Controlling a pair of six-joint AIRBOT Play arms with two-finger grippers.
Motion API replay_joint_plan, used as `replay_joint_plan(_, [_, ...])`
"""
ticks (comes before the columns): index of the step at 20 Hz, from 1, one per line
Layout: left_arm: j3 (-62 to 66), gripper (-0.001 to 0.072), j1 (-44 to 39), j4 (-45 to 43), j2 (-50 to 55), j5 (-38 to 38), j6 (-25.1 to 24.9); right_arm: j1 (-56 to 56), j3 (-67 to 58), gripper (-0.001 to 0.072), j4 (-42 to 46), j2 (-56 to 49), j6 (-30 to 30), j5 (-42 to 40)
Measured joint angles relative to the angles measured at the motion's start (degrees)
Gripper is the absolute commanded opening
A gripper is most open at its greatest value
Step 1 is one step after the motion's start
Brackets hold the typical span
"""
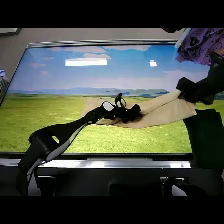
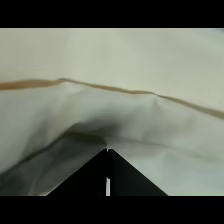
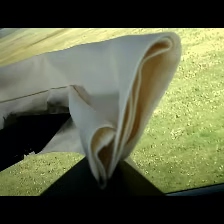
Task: Fold the clothes and pants, and hang the long-sleeved shirts on hangers.
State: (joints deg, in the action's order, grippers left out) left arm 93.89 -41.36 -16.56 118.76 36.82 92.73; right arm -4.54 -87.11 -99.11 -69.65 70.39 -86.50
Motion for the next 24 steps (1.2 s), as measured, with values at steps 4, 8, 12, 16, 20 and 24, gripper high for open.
replay_joint_plan(4, [0.0, 0.0012, 6.2, -5.2, -4.8, 4.1, -1.0, 0.3, 0.0, 0.0026, -1.9, 0.1, -2.2, 2.0])
replay_joint_plan(8, [0.0, 0.0013, 18.3, -19.3, -14.1, 13.5, 2.2, 5.7, 0.0, 0.0026, -6.4, -0.6, -8.3, 8.3])
replay_joint_plan(12, [0.0, 0.0015, 31.6, -32.5, -23.4, 25.3, 3.5, 16.9, 0.0, 0.0026, -7.9, -4.4, -17.9, 16.5])
replay_joint_plan(16, [0.0, 0.0015, 42.4, -41.2, -28.6, 35.2, 3.2, 29.3, 0.0, 0.0026, -8.5, -11.0, -26.9, 27.3])
replay_joint_plan(20, [0.0, 0.0016, 48.8, -44.3, -30.2, 40.3, 2.3, 38.0, 0.0, 0.0026, -8.7, -18.0, -33.7, 39.7])
replay_joint_plan(24, [0.0, 0.0016, 51.2, -45.3, -30.6, 42.3, 1.9, 41.7, 0.0, 0.0026, -10.8, -23.1, -37.1, 48.0])
